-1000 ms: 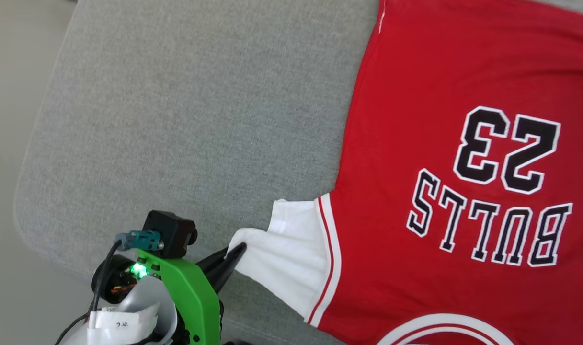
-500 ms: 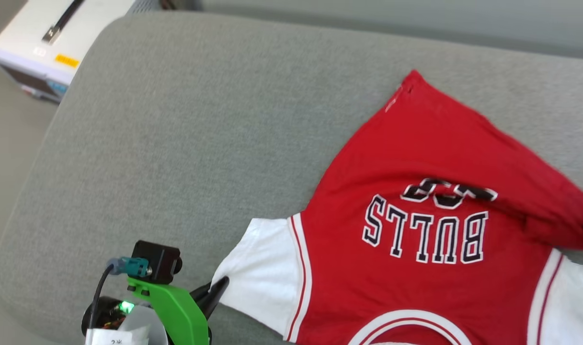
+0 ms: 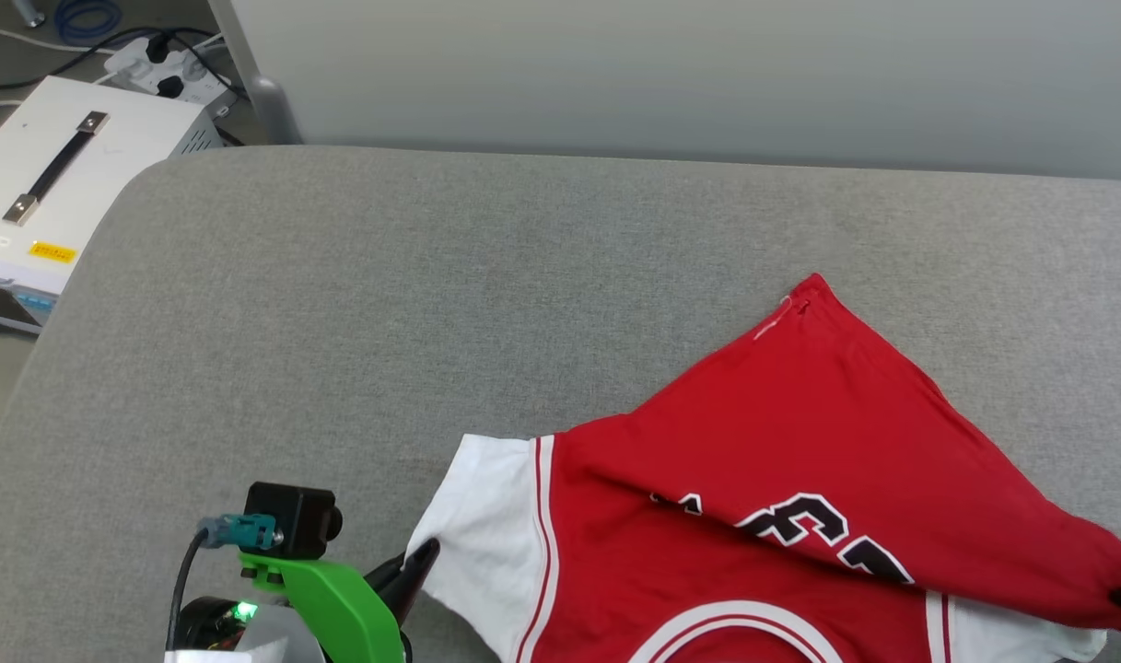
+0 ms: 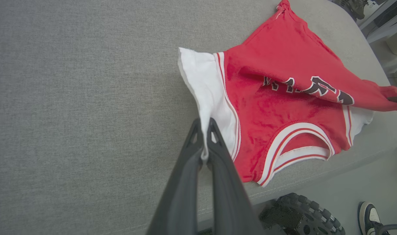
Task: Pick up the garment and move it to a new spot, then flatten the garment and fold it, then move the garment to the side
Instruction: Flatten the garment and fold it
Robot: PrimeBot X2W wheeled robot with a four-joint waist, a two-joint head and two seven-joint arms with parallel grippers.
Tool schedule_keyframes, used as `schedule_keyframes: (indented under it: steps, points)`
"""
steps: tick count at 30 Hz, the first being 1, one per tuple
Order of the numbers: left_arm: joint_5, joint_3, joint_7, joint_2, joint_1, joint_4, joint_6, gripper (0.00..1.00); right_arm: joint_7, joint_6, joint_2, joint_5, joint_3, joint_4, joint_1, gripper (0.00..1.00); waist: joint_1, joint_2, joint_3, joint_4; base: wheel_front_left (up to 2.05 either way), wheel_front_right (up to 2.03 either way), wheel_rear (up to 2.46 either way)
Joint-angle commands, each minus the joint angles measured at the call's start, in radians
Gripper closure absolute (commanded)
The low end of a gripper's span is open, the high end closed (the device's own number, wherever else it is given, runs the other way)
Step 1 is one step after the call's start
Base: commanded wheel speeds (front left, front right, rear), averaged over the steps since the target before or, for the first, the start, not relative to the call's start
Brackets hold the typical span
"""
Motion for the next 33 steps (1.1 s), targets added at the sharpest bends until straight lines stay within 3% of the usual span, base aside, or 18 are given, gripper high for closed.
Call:
schedule_keyframes:
  steps: [1,13,14,15,23,33]
  points:
    - [-0.004,0.002,-0.009,-0.008,0.011,0.007,0.004,1.00,0.007,-0.001,0.014,-0.011,-0.017,-0.018,0.035,1.00,0.0001,-0.0001,-0.021,-0.020,0.00,0.00,0.00]
    - [-0.001,-0.001,-0.034,-0.035,-0.011,0.033,-0.002,1.00,0.014,-0.001,0.102,-0.050,-0.066,-0.067,0.176,1.00,0.0001,-0.0001,-0.012,-0.024,0.00,0.00,0.00]
    - [-0.001,-0.001,-0.034,-0.034,-0.013,0.032,-0.002,1.00,0.010,-0.001,0.102,-0.048,-0.064,-0.073,0.172,0.53,0.0001,-0.0001,-0.011,-0.024,0.00,0.00,0.00]
    - [-0.001,-0.001,-0.035,-0.034,-0.015,0.031,-0.002,1.00,0.006,-0.001,0.100,-0.048,-0.062,-0.077,0.168,0.00,0.0001,-0.0001,-0.009,-0.023,0.00,0.00,0.00]
    - [0.011,-0.001,-0.035,-0.027,-0.031,0.011,-0.004,1.00,0.029,-0.001,0.050,-0.007,-0.029,-0.167,0.083,0.00,0.0001,-0.0001,0.023,0.002,0.00,0.00,0.00]
    - [0.038,-0.013,-0.027,-0.021,-0.071,-0.037,-0.010,1.00,0.105,-0.001,0.025,0.010,0.043,-0.216,-0.173,0.00,0.0001,-0.0001,0.126,0.081,0.00,0.00,0.00]
